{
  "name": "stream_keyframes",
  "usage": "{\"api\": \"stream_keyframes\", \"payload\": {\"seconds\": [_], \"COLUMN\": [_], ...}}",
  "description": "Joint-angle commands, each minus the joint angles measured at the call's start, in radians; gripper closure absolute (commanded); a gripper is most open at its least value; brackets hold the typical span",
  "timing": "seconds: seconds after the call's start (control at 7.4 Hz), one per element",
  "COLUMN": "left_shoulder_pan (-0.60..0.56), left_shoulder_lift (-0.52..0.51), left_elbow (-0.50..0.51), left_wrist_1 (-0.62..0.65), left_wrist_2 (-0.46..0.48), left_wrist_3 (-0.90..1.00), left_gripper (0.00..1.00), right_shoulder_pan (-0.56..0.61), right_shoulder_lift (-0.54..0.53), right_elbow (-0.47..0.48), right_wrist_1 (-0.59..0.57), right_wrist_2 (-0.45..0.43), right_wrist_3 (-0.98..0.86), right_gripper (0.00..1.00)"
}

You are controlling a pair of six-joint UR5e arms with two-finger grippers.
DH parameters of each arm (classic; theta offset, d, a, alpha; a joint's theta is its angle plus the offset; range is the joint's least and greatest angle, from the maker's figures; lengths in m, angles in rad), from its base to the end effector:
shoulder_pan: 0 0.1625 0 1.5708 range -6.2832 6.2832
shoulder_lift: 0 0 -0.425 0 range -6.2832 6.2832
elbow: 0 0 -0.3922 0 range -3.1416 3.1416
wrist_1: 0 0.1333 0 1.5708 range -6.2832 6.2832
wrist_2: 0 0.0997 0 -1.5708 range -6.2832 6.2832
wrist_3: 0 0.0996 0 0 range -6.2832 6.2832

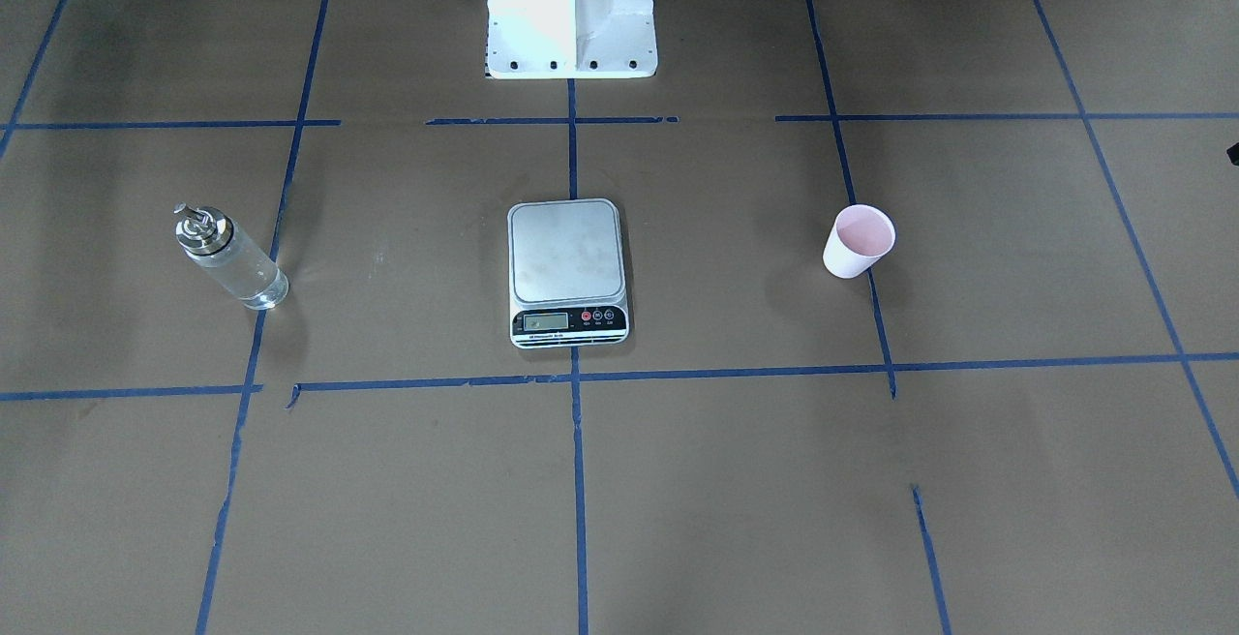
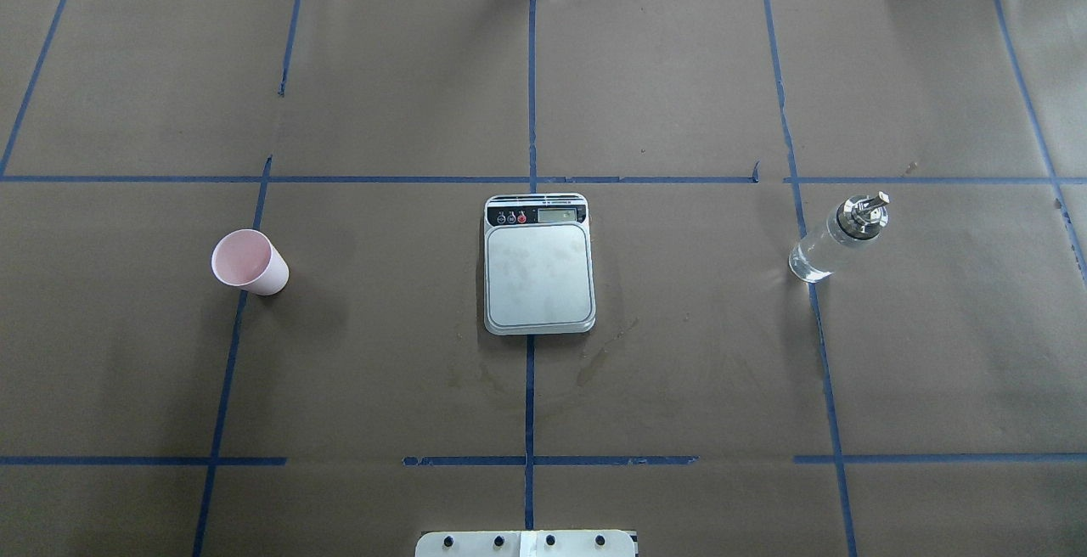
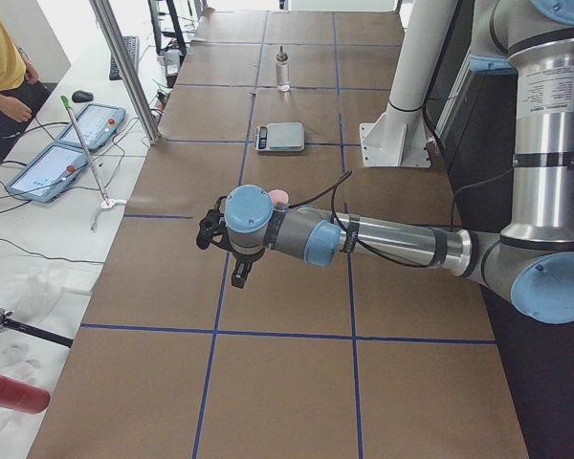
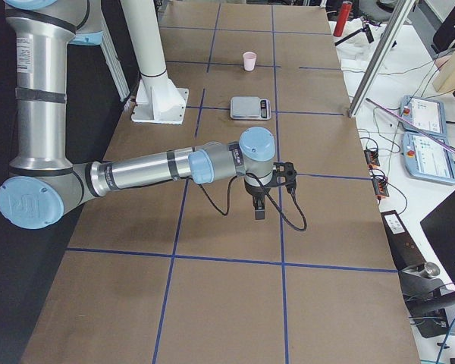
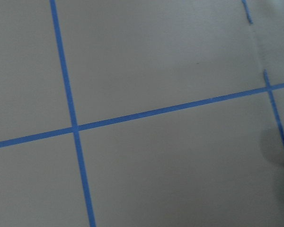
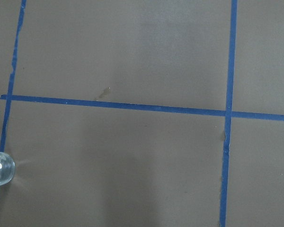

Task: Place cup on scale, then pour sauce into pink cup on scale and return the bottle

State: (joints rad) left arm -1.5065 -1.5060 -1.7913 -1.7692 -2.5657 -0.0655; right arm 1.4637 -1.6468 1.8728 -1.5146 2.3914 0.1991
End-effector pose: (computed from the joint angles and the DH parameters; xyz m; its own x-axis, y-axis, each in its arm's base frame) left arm -0.0193 -0.4745 0.5421 0.5276 0.2633 -0.8077 -0.0258 0.9553 0.2945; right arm 0.0104 -0.4684 0.5358 0.6634 -0.0811 0.7438 -0.0291 0.9906 0.1340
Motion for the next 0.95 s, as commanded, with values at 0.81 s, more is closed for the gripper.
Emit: {"api": "stream_keyframes", "payload": {"seconds": [0.81], "left_shoulder_pan": [0.581], "left_shoulder_lift": [-0.132], "left_elbow": [-0.071], "left_wrist_1": [-0.268], "left_wrist_2": [0.276], "left_wrist_3": [-0.920], "left_gripper": [0.00], "right_shoulder_pan": [-0.014], "right_shoulder_lift": [-0.031], "right_elbow": [-0.001], "right_wrist_1": [0.070], "right_wrist_2": [-0.001], "right_wrist_3": [-0.006], "right_gripper": [0.00]}}
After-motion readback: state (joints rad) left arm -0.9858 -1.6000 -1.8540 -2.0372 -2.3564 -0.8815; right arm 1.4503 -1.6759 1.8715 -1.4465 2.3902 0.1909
